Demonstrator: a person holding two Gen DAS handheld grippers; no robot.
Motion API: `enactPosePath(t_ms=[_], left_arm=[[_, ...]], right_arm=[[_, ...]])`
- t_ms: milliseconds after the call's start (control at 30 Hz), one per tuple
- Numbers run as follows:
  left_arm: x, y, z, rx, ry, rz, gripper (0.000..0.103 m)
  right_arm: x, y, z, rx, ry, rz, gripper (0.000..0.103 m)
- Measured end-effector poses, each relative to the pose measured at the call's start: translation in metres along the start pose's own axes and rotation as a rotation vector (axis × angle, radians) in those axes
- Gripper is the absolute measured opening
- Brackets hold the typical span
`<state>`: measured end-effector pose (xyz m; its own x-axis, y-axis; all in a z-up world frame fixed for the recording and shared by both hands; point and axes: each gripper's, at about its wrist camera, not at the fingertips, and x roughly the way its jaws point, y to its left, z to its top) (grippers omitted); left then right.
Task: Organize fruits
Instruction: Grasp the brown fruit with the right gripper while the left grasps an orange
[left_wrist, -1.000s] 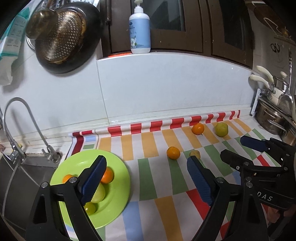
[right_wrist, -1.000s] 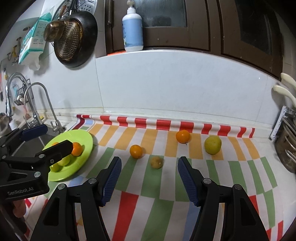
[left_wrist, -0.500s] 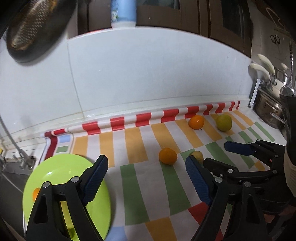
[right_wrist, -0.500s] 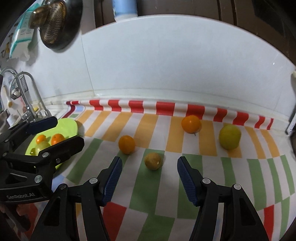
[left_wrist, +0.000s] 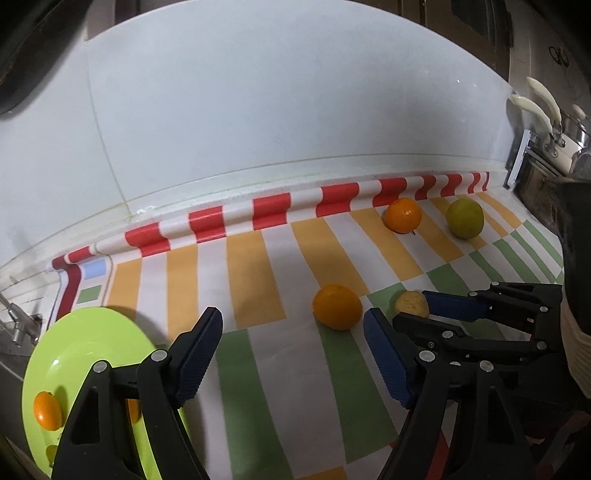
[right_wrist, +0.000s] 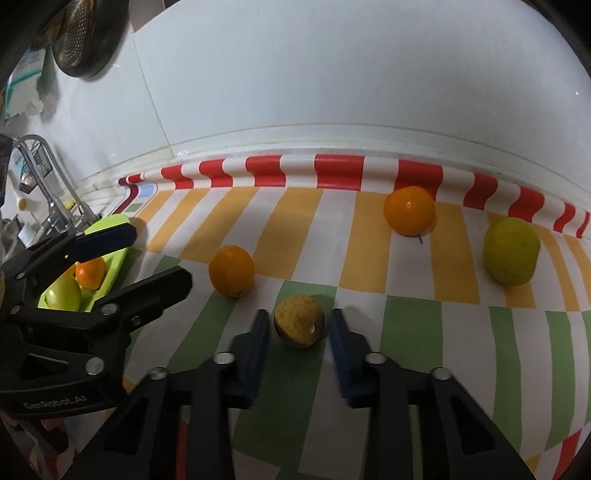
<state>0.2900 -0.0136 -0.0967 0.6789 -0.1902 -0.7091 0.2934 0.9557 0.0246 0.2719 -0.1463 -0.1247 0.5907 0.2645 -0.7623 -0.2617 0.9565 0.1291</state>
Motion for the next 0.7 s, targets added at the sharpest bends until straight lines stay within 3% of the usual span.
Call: enactPosePath(t_ms=[167, 333, 500, 700], left_arm=[[0.014, -0.005, 0.004, -0.002, 0.021, -0.012, 0.071], [0.032, -0.013, 0.008, -0.012, 0.059, -0.049, 0.057], [0.043, -0.015, 0.008, -0.02, 0.082, -0.078, 0.036], [0.034, -0.017, 0.005, -0.014, 0.071, -0.072, 0.036]], right_arm=[[-0.008, -0.008, -0.004, 0.022, -0.028, -0.032, 0.029], [-0.015, -0.023, -0.004, 0.073, -0.043, -0.051, 0.029], [-0.018, -0.027, -0.004, 0.087, -0.049, -0.064, 0.029], [-0.022, -0.028, -0.005, 0.096, -0.053, -0.066, 0.029]])
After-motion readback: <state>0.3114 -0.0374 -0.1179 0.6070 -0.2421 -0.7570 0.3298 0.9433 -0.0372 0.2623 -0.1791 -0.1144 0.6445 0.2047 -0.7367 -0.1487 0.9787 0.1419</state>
